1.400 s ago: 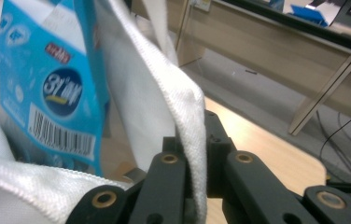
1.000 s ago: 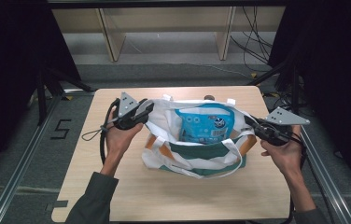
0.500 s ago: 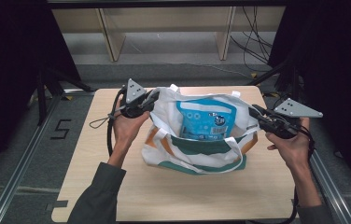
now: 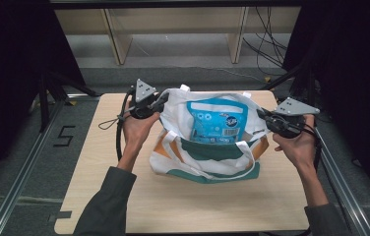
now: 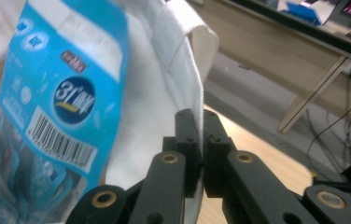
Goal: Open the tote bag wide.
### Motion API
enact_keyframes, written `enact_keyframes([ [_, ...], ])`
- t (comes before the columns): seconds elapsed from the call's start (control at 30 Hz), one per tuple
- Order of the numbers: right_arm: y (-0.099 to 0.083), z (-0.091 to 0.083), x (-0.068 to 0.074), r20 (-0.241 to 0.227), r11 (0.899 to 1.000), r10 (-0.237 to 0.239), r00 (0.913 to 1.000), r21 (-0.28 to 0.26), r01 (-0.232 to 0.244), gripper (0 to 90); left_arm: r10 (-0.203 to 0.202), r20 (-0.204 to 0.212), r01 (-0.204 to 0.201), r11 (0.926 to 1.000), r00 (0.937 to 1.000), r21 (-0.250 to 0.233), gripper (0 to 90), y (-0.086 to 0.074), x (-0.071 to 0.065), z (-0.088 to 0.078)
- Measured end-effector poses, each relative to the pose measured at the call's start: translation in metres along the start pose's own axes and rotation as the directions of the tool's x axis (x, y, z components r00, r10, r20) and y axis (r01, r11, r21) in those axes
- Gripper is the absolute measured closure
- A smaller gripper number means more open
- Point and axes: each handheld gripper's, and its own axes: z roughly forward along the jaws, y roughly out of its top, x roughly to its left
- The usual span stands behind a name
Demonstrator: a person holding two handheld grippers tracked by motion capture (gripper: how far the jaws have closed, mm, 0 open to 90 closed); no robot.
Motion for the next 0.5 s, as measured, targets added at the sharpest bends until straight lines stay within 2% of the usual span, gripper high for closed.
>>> enact_keyframes([
  [0.07,-0.004,0.005,0.002,-0.018,1.000,0.022,0.9996,0.006,-0.022,88.4,-0.011,-0.002,0.011,0.9998,0.9999,0.016,80.7,-0.003,0.003,0.004],
  [0.1,-0.005,0.006,0.001,-0.037,1.000,0.007,0.9993,0.012,-0.007,88.4,-0.009,-0.009,0.009,0.9995,0.9999,0.031,81.1,-0.006,0.003,0.006],
  [0.17,-0.009,0.009,0.006,-0.054,1.000,-0.005,0.9985,0.026,0.006,88.4,0.028,-0.015,-0.027,0.9953,0.9995,0.093,81.6,-0.015,0.003,0.012],
  [0.23,-0.015,0.012,0.011,-0.076,0.998,-0.008,0.9971,0.055,0.012,88.4,0.012,-0.017,-0.009,0.9917,0.9998,0.128,82.1,-0.026,0.006,0.018],
  [0.27,-0.017,0.014,0.013,-0.082,0.998,-0.008,0.9966,0.059,0.013,88.4,-0.001,-0.001,0.001,0.9902,1.0000,0.140,81.9,-0.034,0.009,0.021],
  [0.3,-0.020,0.016,0.015,-0.098,0.997,-0.006,0.9952,0.070,0.013,88.4,-0.025,0.008,0.023,0.9889,0.9997,0.147,81.7,-0.040,0.010,0.024],
  [0.33,-0.023,0.018,0.018,-0.100,0.998,-0.008,0.9950,0.058,0.014,88.4,-0.048,0.016,0.045,0.9873,0.9987,0.153,81.7,-0.044,0.010,0.026],
  [0.43,-0.025,0.021,0.023,-0.122,0.997,-0.006,0.9926,0.070,0.015,88.4,-0.059,0.023,0.054,0.9820,0.9980,0.181,82.6,-0.049,0.008,0.030],
  [0.5,-0.025,0.022,0.027,-0.128,0.995,-0.022,0.9915,0.090,0.034,88.3,-0.037,0.024,0.032,0.9813,0.9990,0.190,83.0,-0.049,0.006,0.030],
])
